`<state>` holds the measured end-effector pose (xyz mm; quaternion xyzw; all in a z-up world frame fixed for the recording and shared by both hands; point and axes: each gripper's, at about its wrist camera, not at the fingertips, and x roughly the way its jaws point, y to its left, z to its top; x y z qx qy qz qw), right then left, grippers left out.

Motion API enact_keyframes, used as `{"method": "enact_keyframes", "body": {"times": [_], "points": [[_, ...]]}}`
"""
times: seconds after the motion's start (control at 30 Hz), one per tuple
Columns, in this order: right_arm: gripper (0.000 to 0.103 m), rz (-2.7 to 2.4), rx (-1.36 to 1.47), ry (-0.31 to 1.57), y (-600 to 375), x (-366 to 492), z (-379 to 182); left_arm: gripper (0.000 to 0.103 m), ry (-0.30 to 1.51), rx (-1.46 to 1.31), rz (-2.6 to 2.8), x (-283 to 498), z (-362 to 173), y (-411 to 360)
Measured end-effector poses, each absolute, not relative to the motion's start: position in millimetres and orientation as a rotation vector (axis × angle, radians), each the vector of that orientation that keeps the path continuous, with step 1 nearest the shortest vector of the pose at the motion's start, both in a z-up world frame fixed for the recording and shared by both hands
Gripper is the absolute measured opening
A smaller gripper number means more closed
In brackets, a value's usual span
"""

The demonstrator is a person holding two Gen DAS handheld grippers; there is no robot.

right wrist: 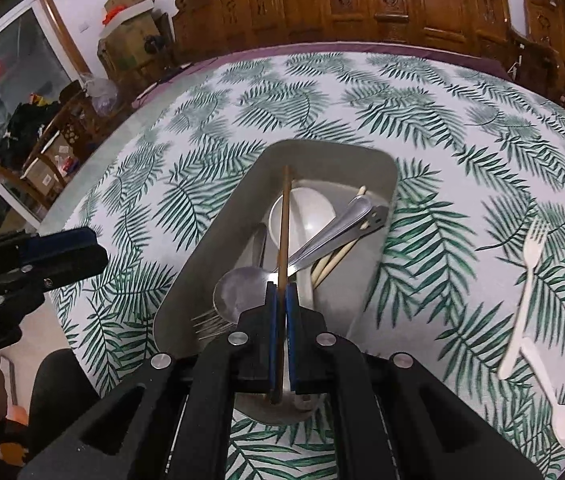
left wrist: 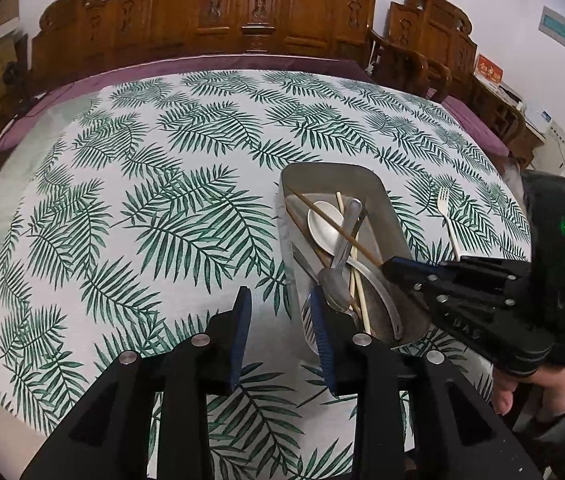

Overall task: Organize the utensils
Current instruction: 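Lower the wooden chopstick into the tray and open the right gripper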

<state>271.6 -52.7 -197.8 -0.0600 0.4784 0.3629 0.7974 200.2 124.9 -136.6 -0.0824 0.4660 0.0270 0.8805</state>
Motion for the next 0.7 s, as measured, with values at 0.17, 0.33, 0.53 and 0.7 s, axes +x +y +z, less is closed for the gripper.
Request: {"method": "enact_keyframes", "body": {"times": [0.17,0.33,0.53,0.7], "points": [[0.006,0.791,-0.147,1.059,-44,270,-208,0.028,0.976,-0.168,0.054,201,-139,125],[0.007,0.811,-0.146,1.052,-43,268,-207,0.029,0.977,-0.165,0.056,201,-138,124],[0.007,0.811,-0.144,1.005,-55,265,-191,0.028,0.972,-0.16,0.051,199,-137,118],[0.007,0.795,-0.143,0.948,-89,265,-171,0.029,0.968,-0.155,0.034,201,-135,106]]}}
